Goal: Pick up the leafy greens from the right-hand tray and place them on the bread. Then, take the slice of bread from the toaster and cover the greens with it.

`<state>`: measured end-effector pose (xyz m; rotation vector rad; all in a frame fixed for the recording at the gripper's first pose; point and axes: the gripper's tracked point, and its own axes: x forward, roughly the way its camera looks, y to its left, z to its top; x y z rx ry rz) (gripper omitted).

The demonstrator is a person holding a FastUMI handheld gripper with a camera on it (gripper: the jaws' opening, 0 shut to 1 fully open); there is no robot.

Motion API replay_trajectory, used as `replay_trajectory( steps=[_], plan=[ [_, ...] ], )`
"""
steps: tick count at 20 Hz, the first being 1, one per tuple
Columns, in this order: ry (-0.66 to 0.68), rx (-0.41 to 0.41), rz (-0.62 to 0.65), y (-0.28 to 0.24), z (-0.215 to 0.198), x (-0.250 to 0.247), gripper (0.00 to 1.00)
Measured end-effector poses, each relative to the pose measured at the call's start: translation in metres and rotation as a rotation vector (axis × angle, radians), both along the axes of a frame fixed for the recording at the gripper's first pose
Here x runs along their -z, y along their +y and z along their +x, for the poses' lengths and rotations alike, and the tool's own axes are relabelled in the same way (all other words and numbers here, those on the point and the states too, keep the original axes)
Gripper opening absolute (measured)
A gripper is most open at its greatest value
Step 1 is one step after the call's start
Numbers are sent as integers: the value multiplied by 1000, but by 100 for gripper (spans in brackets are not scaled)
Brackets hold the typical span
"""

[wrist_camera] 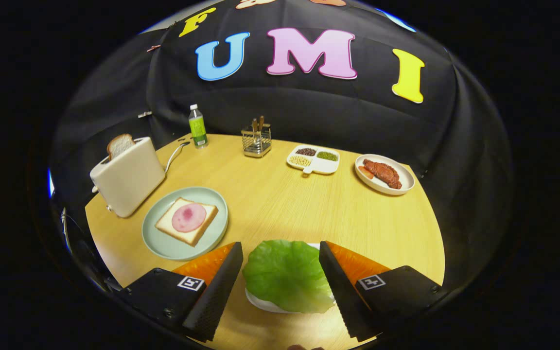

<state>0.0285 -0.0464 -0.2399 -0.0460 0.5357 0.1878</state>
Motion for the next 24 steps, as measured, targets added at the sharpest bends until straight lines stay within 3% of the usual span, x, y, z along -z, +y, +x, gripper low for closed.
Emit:
replay_trajectory(
  steps=[8,20,21,24],
  plan=[
    [150,14,-1,-14,-3,71,98],
    [183,12,-15,-16,-2,86,97],
    [180,12,-16,-15,-3,85,94],
    [183,21,-17,-18,-2,85,68]
  ],
)
